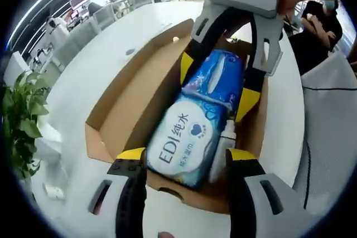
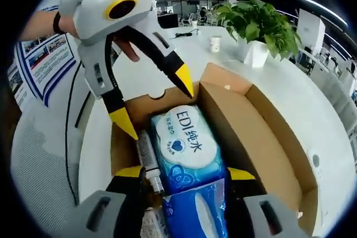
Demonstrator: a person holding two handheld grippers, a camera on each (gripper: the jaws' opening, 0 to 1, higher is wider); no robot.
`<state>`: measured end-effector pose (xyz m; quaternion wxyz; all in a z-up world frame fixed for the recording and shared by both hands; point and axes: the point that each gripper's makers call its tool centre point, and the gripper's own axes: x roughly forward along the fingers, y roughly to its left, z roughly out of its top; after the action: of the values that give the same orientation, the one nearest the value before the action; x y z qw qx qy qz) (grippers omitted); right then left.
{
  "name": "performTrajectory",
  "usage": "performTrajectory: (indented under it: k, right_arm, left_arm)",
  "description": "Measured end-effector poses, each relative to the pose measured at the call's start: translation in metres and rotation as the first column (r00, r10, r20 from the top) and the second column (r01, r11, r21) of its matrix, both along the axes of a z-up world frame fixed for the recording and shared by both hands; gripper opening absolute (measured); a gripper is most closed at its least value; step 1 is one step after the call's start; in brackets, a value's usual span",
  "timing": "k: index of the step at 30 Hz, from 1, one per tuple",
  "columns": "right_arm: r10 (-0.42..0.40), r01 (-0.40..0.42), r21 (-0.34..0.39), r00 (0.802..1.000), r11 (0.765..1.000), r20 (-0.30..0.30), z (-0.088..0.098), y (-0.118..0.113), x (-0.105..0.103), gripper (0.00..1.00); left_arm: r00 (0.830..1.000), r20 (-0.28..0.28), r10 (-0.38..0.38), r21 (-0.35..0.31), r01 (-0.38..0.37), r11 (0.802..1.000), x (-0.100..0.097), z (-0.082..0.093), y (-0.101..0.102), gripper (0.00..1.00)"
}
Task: Operate the shoe box by opening the lid, removing the specified soft item, and placing it in the target area until the item is outside and the box remains undamaged.
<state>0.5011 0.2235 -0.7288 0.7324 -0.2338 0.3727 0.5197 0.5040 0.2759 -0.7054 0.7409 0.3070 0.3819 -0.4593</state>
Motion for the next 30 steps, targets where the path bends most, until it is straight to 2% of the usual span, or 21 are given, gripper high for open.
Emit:
performTrajectory:
  k: [3, 9, 14, 16, 18, 26, 30]
  right_arm:
    - [-0.003, 0.003, 0.018, 1.000, 1.000, -0.023, -0.005, 0.005, 0.001, 0.56]
    - [0.017, -0.017, 0.004, 1.000, 1.000, -0.018, -0.015, 0.009, 0.006, 0.57]
    - [0.032, -0.033, -0.029, 0.999, 0.999, -0.019, -0.025, 0.006, 0.010, 0.57]
    - [0.032, -0.033, -0.028, 0.999, 0.999, -0.020, -0.026, 0.006, 0.011, 0.58]
    - [0.034, -0.034, -0.031, 0.999, 0.999, -0.018, -0.028, 0.007, 0.012, 0.57]
    - [0.061, -0.061, -0.046, 0.998, 0.997, 0.007, -0.032, 0.006, 0.012, 0.57]
    - [0.097, -0.096, -0.060, 0.995, 0.994, 0.020, -0.033, 0.005, 0.003, 0.56]
  left_arm:
    - [1.000, -0.026, -0.003, -0.002, 0.003, 1.000, 0.005, -0.010, 0.000, 0.58]
    - [0.998, -0.051, -0.033, 0.001, 0.033, 0.999, 0.010, -0.025, 0.000, 0.58]
    - [0.995, -0.047, -0.083, 0.052, 0.086, 0.995, 0.015, -0.039, 0.003, 0.59]
    - [0.994, -0.035, -0.105, 0.114, 0.108, 0.988, 0.017, -0.046, 0.010, 0.58]
    - [0.993, -0.038, -0.112, 0.108, 0.116, 0.987, 0.018, -0.053, 0.009, 0.60]
    - [0.992, -0.024, -0.126, 0.107, 0.128, 0.986, 0.017, -0.052, 0.006, 0.58]
    - [0.989, -0.034, -0.141, 0.102, 0.144, 0.984, 0.011, -0.052, 0.006, 0.58]
